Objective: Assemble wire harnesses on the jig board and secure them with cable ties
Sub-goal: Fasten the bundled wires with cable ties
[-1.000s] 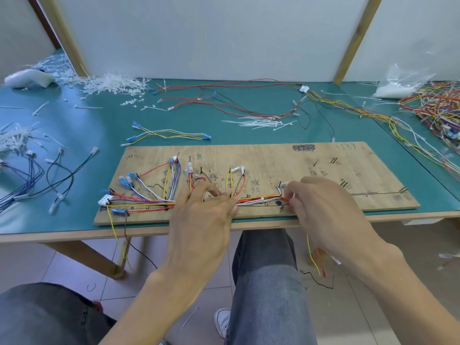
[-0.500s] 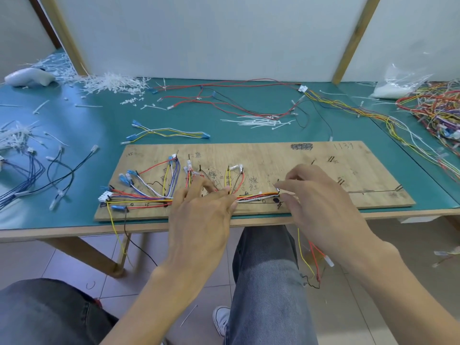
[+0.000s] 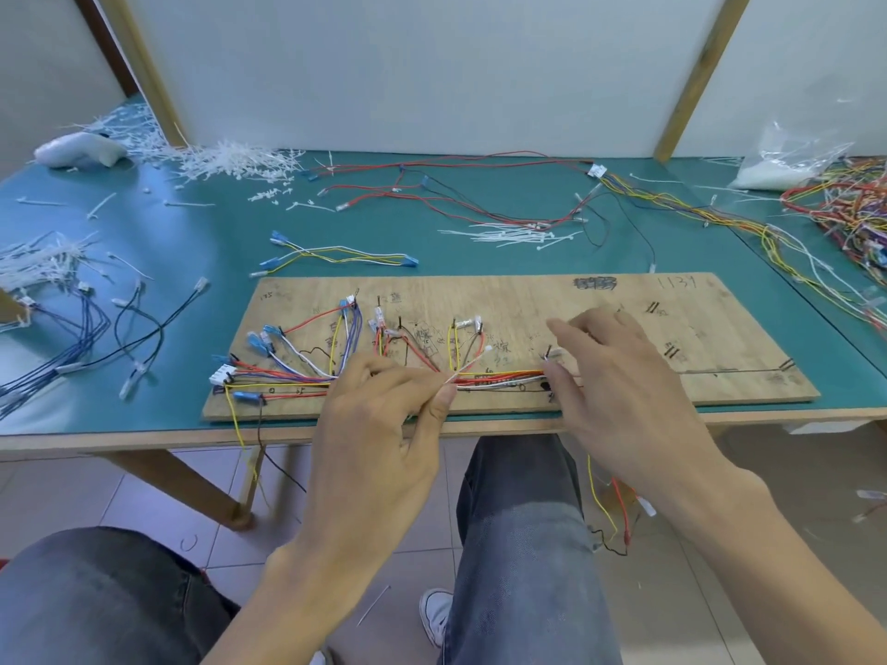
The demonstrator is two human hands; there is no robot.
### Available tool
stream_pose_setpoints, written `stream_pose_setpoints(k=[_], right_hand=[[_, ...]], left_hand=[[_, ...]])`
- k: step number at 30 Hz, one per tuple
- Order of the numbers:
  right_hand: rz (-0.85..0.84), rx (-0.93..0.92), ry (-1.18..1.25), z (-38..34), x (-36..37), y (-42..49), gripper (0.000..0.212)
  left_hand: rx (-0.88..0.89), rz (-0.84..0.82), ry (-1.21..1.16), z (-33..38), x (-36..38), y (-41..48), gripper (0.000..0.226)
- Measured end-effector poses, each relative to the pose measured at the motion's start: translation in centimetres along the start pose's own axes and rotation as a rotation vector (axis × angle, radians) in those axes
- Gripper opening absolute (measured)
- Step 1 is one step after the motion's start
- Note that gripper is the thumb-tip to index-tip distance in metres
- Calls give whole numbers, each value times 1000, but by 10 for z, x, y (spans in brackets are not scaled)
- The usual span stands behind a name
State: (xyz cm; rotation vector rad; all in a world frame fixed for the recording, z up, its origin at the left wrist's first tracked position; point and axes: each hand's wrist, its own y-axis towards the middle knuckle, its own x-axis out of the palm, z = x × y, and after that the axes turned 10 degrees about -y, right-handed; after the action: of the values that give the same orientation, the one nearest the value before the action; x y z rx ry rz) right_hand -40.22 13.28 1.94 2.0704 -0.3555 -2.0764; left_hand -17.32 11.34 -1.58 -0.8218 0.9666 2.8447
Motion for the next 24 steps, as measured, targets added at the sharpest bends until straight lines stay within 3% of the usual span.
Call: stream_pose_setpoints(k=[3, 7, 9, 14, 18, 21, 24], right_hand=[[157, -63, 375, -23, -3, -6, 32], [-36, -146, 1142, -70, -1, -15, 14], [-43, -110, 1360, -89, 3, -15, 13], [-4, 14, 1469, -115, 11, -1, 9], [-18, 41, 1467, -118, 11, 11, 7], [-34, 37, 1479, -123, 13, 11, 10], [-95, -20, 1479, -130, 17, 6, 7]], left_hand=[[5, -7, -45, 7, -11, -5, 16], [-7, 0, -121, 13, -23, -12, 16], [-35, 40, -144, 10, -31, -13, 15], [-61, 42, -109, -5, -62, -16, 18], [-418, 272, 136, -47, -105, -38, 19], [-632, 164, 200, -72, -115, -55, 20], [-662, 60, 81, -80, -106, -60, 12]])
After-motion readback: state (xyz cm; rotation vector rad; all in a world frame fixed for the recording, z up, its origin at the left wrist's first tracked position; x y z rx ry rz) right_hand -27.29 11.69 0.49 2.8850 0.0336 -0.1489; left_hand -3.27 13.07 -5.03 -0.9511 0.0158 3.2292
